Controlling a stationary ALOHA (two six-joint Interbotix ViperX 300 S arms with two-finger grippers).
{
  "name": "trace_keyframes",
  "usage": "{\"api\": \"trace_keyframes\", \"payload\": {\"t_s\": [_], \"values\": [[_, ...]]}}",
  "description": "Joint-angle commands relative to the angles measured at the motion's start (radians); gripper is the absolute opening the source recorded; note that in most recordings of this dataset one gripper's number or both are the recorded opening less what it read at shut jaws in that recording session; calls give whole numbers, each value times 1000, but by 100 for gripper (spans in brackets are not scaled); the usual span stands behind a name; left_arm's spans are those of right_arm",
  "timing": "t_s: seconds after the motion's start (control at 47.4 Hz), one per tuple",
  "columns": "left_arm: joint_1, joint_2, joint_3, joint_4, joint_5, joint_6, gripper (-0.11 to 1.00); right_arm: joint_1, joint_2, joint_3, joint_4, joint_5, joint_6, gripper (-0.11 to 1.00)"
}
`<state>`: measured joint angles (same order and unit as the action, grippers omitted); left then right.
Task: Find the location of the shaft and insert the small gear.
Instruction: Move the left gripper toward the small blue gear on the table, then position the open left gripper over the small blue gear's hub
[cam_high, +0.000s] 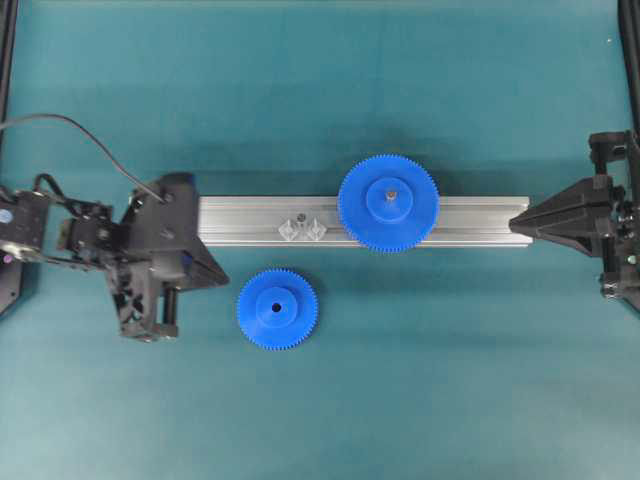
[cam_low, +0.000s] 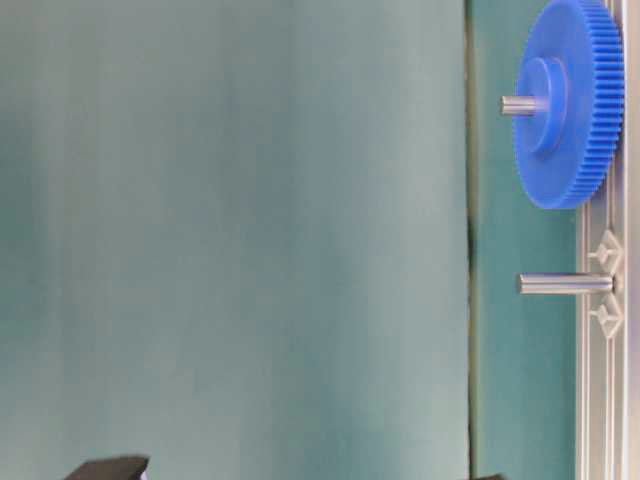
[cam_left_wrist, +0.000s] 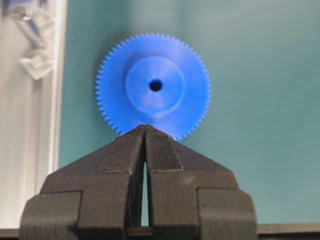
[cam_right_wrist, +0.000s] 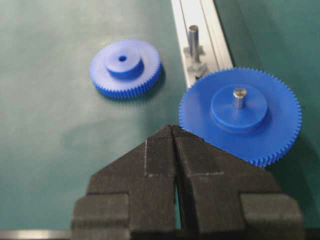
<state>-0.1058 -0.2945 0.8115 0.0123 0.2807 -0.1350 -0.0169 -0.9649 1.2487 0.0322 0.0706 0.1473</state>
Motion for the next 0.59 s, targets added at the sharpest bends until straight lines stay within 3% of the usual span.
{"api": "trace_keyframes", "payload": {"t_s": [0.0,0.569], "values": [[-8,17,-49,2,9,2,-2,-3,6,-18,2,-5,9,0],[-8,172,-199,5,140,11,-2,-11,6,-18,2,28,9,0]]}}
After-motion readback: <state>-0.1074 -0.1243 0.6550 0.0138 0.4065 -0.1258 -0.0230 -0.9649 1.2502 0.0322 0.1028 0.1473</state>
